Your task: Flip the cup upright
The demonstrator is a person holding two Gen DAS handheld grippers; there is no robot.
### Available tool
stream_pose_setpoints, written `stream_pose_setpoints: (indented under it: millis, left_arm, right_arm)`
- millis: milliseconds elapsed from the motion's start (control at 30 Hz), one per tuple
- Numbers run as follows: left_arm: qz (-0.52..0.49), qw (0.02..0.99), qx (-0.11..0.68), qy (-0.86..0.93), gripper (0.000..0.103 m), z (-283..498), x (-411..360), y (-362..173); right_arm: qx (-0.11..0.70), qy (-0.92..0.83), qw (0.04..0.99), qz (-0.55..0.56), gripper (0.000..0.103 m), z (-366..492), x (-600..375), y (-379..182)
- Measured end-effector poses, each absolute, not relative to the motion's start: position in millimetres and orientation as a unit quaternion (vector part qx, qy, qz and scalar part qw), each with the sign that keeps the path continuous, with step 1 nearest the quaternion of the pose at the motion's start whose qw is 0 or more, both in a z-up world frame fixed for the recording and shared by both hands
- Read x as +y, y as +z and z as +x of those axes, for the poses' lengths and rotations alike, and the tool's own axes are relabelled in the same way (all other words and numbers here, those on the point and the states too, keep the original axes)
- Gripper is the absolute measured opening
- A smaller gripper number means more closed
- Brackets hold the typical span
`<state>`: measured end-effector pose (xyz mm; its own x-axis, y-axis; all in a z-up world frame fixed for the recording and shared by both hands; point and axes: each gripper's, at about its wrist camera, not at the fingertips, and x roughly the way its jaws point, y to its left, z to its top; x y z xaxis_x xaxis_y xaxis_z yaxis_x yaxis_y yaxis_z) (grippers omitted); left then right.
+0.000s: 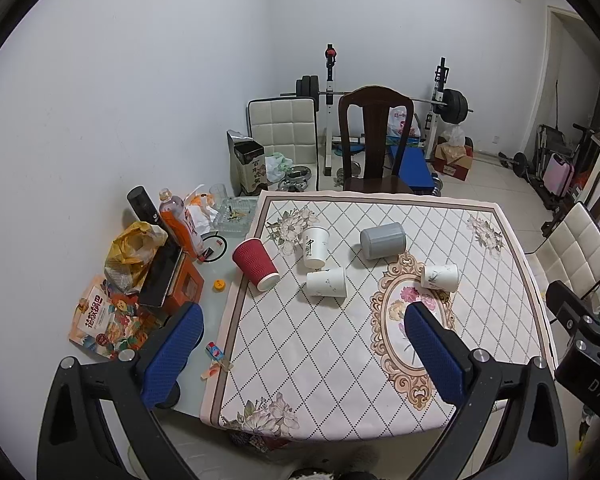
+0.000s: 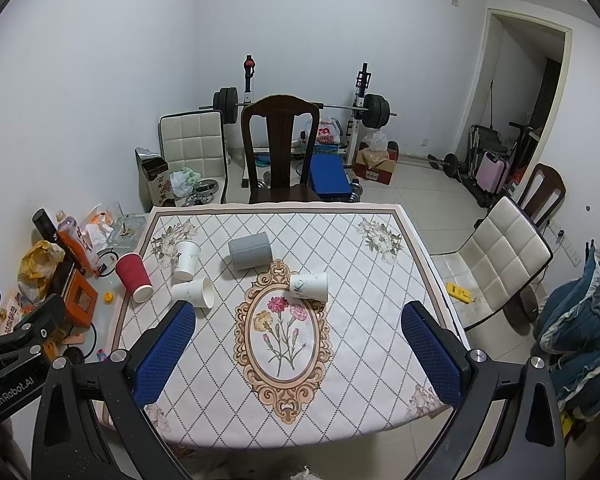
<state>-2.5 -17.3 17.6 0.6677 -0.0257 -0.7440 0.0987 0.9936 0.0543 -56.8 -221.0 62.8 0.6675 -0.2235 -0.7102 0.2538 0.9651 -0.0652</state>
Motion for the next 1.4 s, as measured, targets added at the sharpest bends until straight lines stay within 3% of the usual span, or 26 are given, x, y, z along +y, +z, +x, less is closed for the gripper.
stream_pose_setpoints:
  millis: [1133, 1400]
  left_arm:
    - [0.039, 0.911, 0.408, -0.035, 0.103, -9.1, -30.4, 22.9]
    - [0.019, 0.889, 0.458, -0.004, 0.103, 13.3, -25.2, -19.7]
  right_arm:
    - [0.388, -0.127, 0.913, 0.02, 0.103, -63.5, -222.5, 63.4]
    - [0.44, -0.107, 0.891, 0.018, 0.103, -43.2, -236.4, 26.1]
